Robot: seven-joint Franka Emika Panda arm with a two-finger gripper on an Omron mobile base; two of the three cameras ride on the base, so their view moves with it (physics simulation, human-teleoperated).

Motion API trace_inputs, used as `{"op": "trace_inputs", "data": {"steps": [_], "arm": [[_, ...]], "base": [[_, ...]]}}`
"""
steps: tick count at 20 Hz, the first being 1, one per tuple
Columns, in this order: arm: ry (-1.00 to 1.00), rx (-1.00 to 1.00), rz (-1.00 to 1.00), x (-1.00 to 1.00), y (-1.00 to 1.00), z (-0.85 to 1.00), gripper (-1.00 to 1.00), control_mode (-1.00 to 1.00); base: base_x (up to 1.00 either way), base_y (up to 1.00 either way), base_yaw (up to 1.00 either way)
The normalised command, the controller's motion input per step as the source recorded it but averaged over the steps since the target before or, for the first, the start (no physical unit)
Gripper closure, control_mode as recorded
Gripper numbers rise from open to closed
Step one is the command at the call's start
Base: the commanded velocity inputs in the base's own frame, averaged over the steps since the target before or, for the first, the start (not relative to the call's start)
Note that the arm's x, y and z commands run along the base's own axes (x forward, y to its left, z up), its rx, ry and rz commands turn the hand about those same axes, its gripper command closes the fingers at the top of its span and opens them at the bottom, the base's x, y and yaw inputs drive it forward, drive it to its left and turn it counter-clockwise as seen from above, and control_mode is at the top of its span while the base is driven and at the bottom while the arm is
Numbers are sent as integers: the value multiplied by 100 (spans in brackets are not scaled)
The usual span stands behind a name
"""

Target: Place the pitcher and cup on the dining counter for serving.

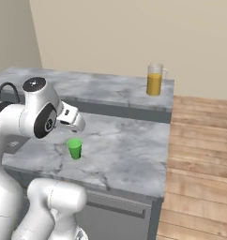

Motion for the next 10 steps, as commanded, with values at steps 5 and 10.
{"op": "trace_inputs", "data": {"steps": [5,10], "arm": [[0,0,0,0,0,0,-100,100],[1,0,0,5,0,-8,-100,-100]], "base": [[0,39,0],[0,0,0]]}}
